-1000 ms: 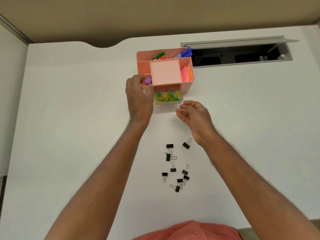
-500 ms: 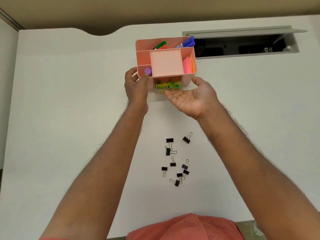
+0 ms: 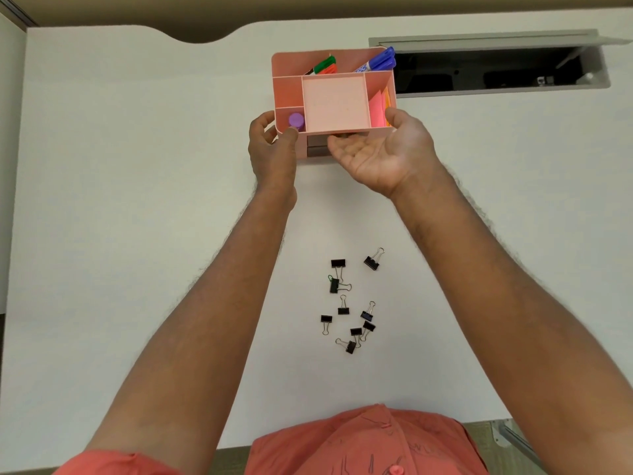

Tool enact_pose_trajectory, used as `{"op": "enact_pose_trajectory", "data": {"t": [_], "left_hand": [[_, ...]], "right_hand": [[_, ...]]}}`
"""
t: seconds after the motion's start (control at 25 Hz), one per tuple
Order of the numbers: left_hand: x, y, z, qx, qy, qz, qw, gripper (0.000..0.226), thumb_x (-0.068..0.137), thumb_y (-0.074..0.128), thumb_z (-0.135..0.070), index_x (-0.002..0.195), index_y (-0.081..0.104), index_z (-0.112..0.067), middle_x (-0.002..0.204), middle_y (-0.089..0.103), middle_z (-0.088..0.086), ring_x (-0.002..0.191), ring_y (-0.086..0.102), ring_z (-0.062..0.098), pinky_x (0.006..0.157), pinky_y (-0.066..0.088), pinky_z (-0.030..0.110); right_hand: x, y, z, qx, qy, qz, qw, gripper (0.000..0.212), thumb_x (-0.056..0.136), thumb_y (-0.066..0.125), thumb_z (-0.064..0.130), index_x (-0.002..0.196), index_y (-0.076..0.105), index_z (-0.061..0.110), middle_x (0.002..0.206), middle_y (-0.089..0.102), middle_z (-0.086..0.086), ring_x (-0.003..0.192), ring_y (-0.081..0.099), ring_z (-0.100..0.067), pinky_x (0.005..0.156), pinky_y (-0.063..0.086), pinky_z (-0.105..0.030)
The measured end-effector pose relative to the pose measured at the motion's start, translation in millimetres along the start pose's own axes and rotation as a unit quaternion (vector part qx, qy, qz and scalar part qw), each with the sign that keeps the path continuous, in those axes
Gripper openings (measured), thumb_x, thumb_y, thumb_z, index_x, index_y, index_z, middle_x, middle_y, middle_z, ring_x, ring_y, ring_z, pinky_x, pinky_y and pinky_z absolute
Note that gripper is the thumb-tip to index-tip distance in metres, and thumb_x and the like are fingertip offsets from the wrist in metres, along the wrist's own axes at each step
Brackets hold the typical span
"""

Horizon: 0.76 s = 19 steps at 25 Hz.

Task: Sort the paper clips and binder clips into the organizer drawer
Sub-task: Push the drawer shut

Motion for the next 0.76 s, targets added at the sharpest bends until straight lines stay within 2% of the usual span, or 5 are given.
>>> {"op": "enact_pose_trajectory", "data": {"t": [0.16,0.24,0.36,0.52,0.76], "left_hand": [[-1.7,-1.4,-0.2,0.021,0.011,0.002,1.000,0.039,0.091,0.069,-0.029,0.126,0.053,-0.030,0.129,0.065,-0.002,0.117,0.061,0.016,0.095,0.055,0.031],[-11.9,-6.1,8.3,0.067,0.022,-0.008,0.997,0.042,0.096,0.064,-0.037,0.134,0.051,-0.026,0.135,0.060,-0.004,0.117,0.057,0.011,0.092,0.051,0.024],[-38.7,-24.6,35.4,0.140,0.046,-0.013,0.989,0.034,0.099,0.058,-0.033,0.130,0.057,-0.020,0.128,0.062,-0.005,0.109,0.058,0.009,0.094,0.050,0.027],[-98.6,-46.1,78.0,0.286,0.133,0.081,0.946,0.021,0.096,0.060,-0.022,0.116,0.066,-0.018,0.110,0.062,-0.002,0.097,0.058,0.010,0.092,0.051,0.033],[-184.3,-64.7,127.6,0.429,0.186,0.168,0.868,0.032,0.092,0.070,-0.029,0.121,0.059,-0.021,0.106,0.055,-0.010,0.100,0.049,0.008,0.085,0.042,0.021]], "right_hand": [[-4.6,-21.0,-6.8,-0.169,-0.066,-0.059,0.982,0.043,0.100,0.052,0.024,0.137,0.049,0.001,0.134,0.057,-0.017,0.122,0.060,-0.033,0.106,0.051,-0.042],[-13.3,-38.3,-13.9,-0.351,-0.136,-0.073,0.924,0.025,0.100,0.054,0.021,0.122,0.059,0.010,0.117,0.063,-0.004,0.107,0.065,-0.023,0.092,0.057,-0.035],[-34.2,-73.0,-25.8,-0.633,-0.267,-0.054,0.725,0.019,0.097,0.057,0.017,0.114,0.063,0.022,0.110,0.064,0.008,0.094,0.063,-0.007,0.083,0.053,-0.025],[-56.3,-131.1,-47.4,-0.833,-0.358,0.012,0.422,0.039,0.092,0.057,0.009,0.128,0.060,0.023,0.129,0.057,0.004,0.117,0.053,-0.018,0.094,0.050,-0.036],[-70.8,-181.5,-79.3,-0.914,-0.303,0.102,0.248,0.084,0.081,0.057,-0.007,0.156,0.039,0.027,0.165,0.033,-0.002,0.149,0.032,-0.032,0.122,0.028,-0.050]]}}
Point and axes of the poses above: each hand's wrist, its own x-axis towards the middle knuckle, its own y-axis out of the palm, z = x × y, the point moved 6 cm from there along x, towards the middle knuckle
